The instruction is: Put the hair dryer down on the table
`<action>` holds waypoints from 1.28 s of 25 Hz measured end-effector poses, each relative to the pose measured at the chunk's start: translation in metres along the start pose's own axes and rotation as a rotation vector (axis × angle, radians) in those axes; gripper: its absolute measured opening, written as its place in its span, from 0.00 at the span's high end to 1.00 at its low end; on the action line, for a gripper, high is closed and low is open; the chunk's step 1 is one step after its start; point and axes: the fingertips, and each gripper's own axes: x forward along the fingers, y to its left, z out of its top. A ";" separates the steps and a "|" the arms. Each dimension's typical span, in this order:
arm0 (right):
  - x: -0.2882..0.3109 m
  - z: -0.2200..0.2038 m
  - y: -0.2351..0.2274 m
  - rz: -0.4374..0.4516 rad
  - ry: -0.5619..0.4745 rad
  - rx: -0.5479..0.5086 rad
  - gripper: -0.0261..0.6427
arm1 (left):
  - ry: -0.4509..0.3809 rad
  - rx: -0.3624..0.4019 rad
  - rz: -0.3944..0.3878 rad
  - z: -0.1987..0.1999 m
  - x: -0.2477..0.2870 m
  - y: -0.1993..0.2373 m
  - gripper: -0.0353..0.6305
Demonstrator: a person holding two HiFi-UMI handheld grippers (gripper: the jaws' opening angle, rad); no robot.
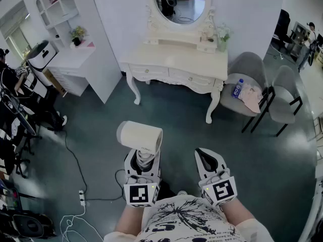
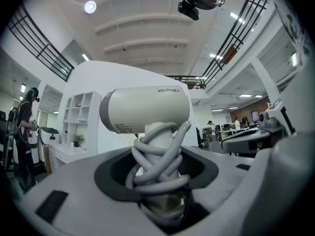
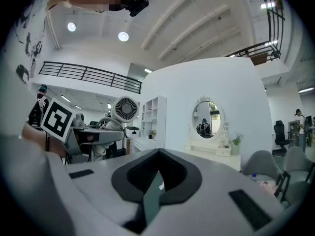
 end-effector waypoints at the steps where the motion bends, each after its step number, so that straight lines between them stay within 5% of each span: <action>1: 0.000 -0.001 0.000 0.000 0.000 0.001 0.94 | 0.001 -0.001 -0.002 -0.001 0.000 0.000 0.58; 18: 0.025 -0.027 -0.015 -0.062 0.074 0.089 0.94 | 0.059 -0.028 -0.007 -0.023 0.018 0.019 0.58; 32: 0.173 -0.019 -0.018 -0.091 0.111 0.086 0.94 | 0.072 -0.078 -0.006 -0.038 0.110 0.147 0.58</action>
